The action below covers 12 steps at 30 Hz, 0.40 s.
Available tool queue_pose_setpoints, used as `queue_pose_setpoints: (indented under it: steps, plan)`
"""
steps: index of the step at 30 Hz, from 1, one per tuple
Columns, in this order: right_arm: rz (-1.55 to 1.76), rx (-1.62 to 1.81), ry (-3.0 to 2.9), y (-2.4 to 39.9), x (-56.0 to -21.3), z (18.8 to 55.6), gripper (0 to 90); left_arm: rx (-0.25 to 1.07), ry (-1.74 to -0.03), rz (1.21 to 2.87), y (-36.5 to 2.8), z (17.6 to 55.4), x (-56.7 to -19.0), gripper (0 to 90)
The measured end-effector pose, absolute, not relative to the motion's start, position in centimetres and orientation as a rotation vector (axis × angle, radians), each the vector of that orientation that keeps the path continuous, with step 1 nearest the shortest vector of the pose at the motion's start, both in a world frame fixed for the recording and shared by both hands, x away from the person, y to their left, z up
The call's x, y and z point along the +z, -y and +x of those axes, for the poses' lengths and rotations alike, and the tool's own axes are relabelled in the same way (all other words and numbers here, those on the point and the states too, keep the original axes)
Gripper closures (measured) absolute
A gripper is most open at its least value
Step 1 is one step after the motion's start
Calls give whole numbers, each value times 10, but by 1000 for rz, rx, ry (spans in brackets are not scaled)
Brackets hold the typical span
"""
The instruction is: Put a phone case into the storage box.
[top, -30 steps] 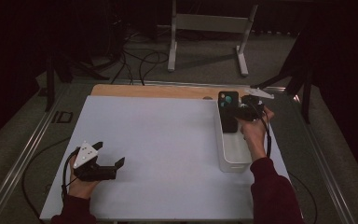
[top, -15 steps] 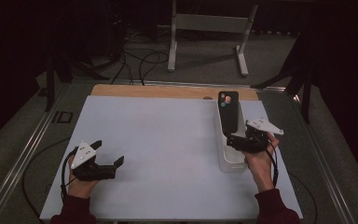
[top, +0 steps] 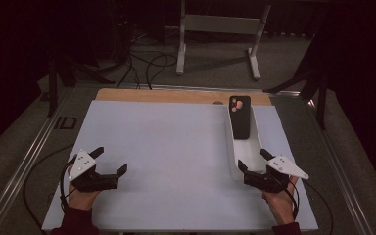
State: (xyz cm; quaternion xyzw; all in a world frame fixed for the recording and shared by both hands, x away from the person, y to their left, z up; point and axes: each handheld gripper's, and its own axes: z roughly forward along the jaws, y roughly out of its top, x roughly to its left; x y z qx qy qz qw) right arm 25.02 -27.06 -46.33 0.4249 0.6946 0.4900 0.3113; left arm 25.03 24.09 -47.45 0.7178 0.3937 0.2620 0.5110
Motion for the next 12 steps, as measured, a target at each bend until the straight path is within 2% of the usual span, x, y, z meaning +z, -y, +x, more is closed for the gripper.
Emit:
queue_pose_setpoints:
  steps: [12]
  plan:
    - [1097, 1369, -1817, 274, -474, 237, 98, 639, -932, 1721, -242, 248, -473, 0]
